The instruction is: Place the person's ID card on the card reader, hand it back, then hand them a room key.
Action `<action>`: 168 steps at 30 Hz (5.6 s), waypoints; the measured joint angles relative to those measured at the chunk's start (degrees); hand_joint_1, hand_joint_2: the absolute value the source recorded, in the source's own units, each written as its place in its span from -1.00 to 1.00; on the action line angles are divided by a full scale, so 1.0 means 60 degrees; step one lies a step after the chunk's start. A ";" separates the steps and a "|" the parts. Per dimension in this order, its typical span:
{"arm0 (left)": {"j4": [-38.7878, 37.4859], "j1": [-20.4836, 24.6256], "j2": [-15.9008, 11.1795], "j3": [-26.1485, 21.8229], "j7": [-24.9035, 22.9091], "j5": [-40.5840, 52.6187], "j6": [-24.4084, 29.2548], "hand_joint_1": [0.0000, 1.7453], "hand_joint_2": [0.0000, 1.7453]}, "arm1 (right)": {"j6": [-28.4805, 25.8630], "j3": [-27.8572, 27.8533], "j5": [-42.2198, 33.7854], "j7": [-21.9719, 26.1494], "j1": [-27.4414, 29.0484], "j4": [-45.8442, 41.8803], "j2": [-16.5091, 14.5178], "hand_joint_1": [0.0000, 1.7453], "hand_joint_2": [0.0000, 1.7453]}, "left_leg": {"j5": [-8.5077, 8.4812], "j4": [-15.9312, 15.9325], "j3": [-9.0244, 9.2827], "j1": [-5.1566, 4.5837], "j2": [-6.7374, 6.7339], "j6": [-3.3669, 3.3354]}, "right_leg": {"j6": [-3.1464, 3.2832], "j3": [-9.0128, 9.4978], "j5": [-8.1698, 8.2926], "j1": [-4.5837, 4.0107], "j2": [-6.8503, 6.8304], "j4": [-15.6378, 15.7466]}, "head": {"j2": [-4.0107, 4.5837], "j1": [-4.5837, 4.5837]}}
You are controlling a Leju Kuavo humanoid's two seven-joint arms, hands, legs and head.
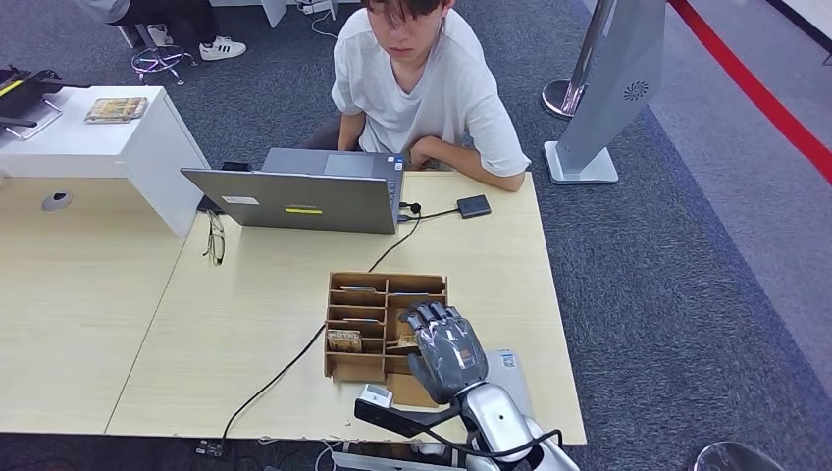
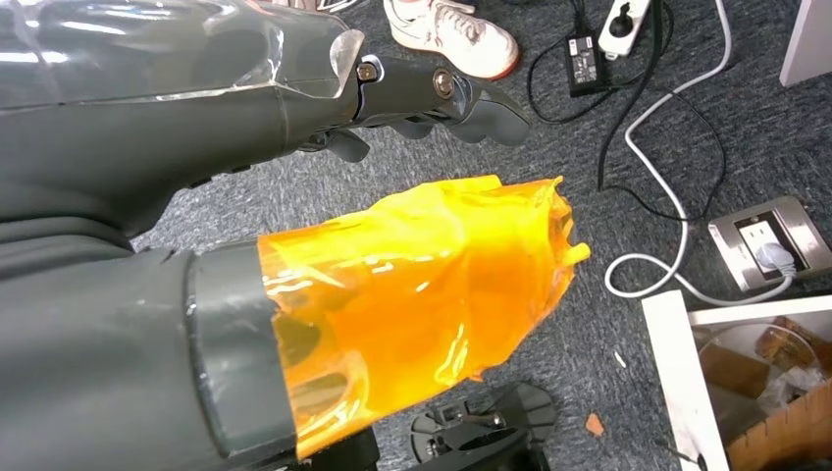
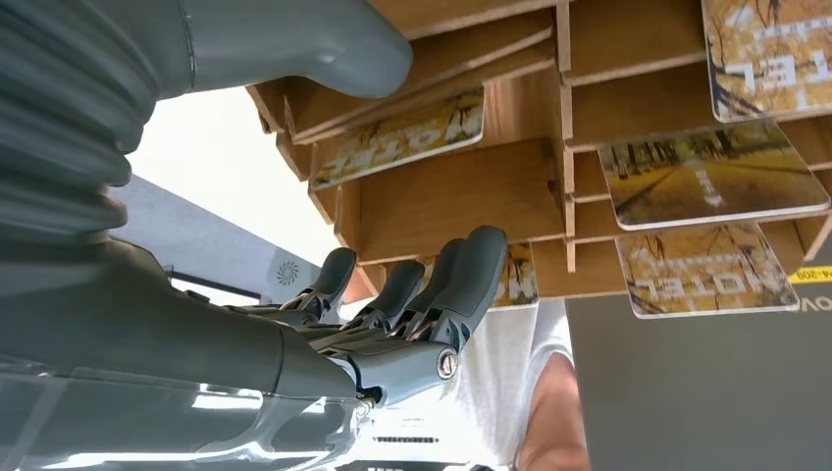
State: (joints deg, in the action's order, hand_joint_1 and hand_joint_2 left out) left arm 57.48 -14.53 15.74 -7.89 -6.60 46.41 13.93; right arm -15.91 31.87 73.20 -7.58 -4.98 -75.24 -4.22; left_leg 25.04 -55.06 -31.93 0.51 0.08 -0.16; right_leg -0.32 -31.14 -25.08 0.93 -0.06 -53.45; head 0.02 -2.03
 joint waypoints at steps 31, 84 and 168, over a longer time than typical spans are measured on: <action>-0.0046 -0.0063 0.0000 0.0113 0.0007 -0.0694 0.0334 -1.00 -1.00 | -0.0187 0.0000 0.0007 -0.0017 -0.0307 0.0803 -0.0036 0.84 1.00 | 0.0000 0.0000 0.0006 0.0000 0.0000 0.0000 | 0.0000 0.0006 0.0000 0.0000 -0.0001 0.0001 | 0.0000 0.0000; -0.4585 0.2344 -0.1096 0.0734 0.2119 -0.5226 0.2728 -1.00 -1.00 | -0.1089 0.1129 -0.1865 0.1566 -0.1343 -0.3076 0.0484 1.00 1.00 | -0.0054 0.0001 -0.0016 0.0016 0.0010 0.0029 | 0.0017 -0.0021 0.0043 -0.0015 -0.0003 -0.0007 | 0.0000 0.0001; -0.3447 0.1404 -0.1052 0.0700 0.1206 -0.4592 0.2067 -1.00 -1.00 | -0.0609 0.1234 -0.4353 0.2242 -0.2365 -0.2866 -0.0258 -1.00 -1.00 | -0.0050 -0.0001 -0.0023 0.0017 0.0004 0.0031 | 0.0017 -0.0034 0.0042 -0.0015 0.0003 -0.0009 | 0.0000 -0.0001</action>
State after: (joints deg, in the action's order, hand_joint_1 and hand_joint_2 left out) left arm 36.80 -6.11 9.43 -3.69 0.63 18.86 26.33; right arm -19.57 39.27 47.08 5.87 -19.16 -92.44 -5.77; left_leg 24.74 -55.07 -32.07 0.61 0.10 0.03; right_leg -0.21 -31.34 -24.83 0.84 -0.04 -53.51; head 0.02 -2.04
